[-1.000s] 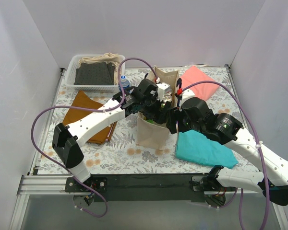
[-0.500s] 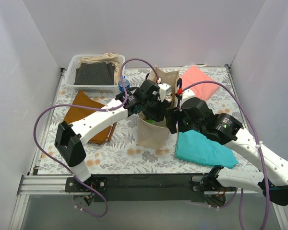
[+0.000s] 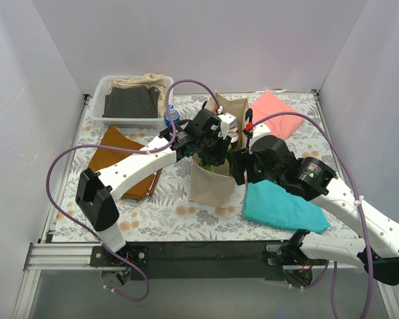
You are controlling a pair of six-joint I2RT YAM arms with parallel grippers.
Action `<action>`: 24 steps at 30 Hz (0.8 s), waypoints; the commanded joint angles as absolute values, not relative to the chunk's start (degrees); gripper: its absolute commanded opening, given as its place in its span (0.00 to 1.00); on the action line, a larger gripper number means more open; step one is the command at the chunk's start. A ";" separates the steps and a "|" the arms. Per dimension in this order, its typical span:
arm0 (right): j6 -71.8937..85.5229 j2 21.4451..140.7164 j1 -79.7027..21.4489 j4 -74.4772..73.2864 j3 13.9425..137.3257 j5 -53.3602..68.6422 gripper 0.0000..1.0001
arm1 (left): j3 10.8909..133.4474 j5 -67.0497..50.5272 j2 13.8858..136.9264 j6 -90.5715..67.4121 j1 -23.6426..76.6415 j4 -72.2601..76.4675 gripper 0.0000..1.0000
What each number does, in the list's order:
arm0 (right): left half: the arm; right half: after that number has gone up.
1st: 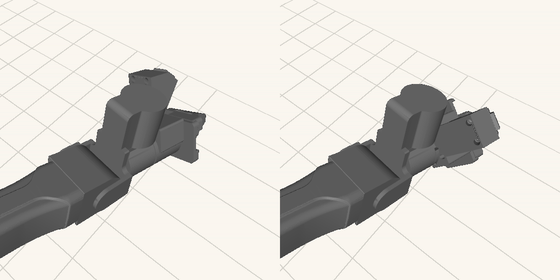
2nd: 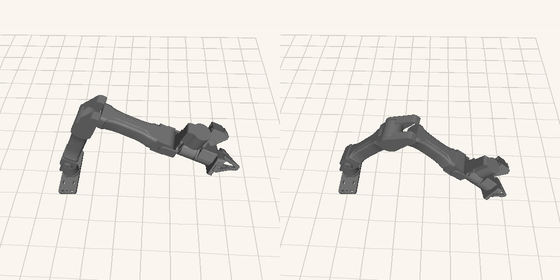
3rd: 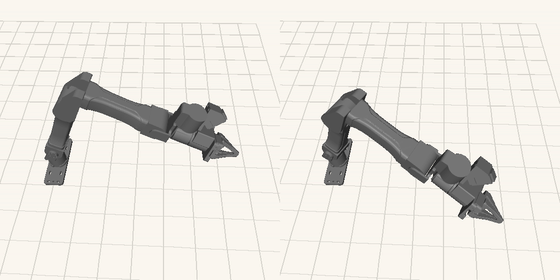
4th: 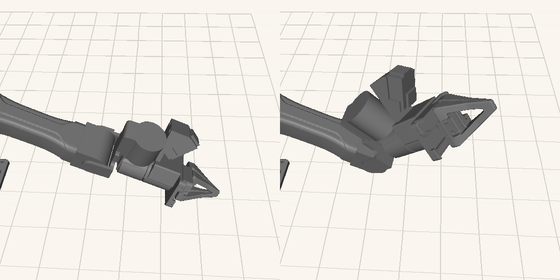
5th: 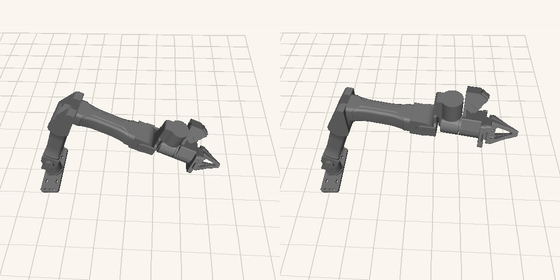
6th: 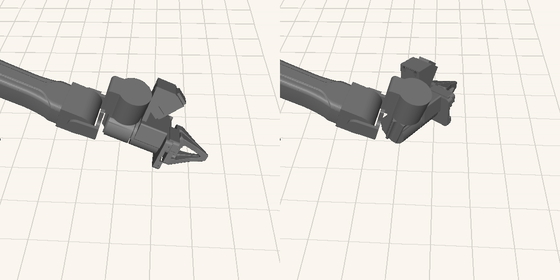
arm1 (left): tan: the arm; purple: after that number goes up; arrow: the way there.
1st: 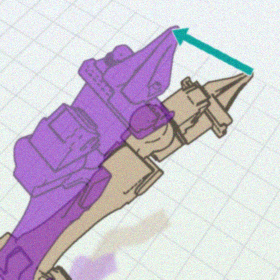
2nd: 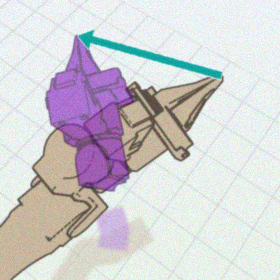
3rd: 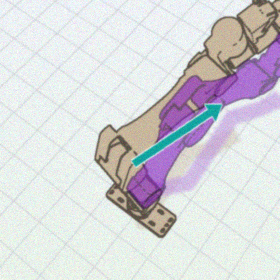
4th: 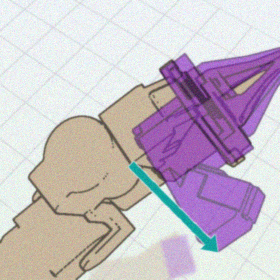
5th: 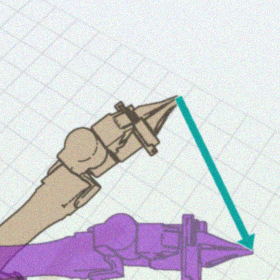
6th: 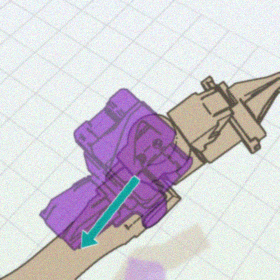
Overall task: Take the beverage out of the canvas bag
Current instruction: Take out the drink from the canvas bag.
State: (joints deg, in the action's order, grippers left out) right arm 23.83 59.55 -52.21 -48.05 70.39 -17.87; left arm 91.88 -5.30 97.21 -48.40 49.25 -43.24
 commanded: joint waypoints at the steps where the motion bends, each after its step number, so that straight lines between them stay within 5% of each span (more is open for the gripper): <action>1: 23.64 58.45 -52.38 -47.90 70.22 -19.42 0.75 | 93.69 -8.88 97.29 -49.75 50.10 -42.80 0.00; 24: 24.70 57.66 -52.38 -47.73 69.61 -21.53 0.75 | 103.53 -4.40 94.57 -49.31 50.45 -45.35 0.00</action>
